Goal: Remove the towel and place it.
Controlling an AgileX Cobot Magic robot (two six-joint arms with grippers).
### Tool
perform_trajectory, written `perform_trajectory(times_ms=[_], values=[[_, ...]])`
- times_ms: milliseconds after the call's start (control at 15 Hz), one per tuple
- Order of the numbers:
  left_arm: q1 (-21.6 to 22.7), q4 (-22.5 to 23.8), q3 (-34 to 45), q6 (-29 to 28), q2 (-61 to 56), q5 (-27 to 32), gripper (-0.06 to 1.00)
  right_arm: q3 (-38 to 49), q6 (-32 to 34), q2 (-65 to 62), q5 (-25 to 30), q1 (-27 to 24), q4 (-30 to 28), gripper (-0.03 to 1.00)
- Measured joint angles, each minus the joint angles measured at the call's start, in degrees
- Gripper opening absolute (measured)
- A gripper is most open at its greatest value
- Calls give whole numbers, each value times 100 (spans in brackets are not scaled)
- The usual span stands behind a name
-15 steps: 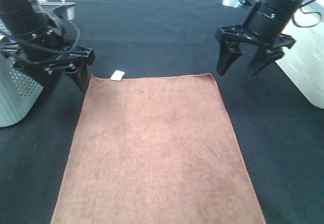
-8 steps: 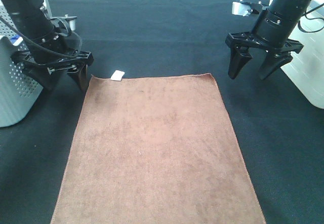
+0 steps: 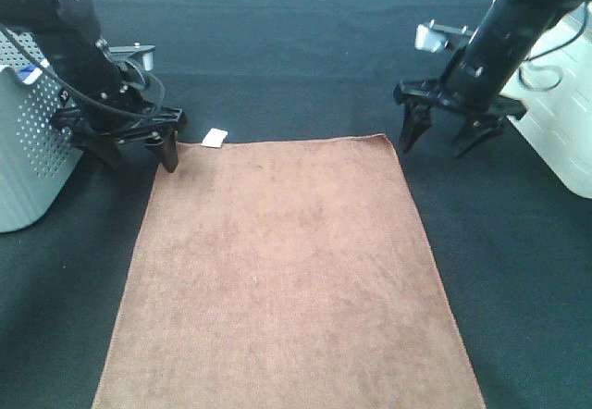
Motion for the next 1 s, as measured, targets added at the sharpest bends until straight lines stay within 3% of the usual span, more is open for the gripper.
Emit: perform_trajectory(times_ms=[267,667,1000], values=[[0,-367,-384,206,441,-275,75,0,-350,413,-814,0,441,74],[-6,-613,-928,470,785,-264,75,-69,-756,647,-1169,0,1094,72],[-355,-688,-934,481,796,-241,75,-92,-877,733,-1536,275,1089,71]])
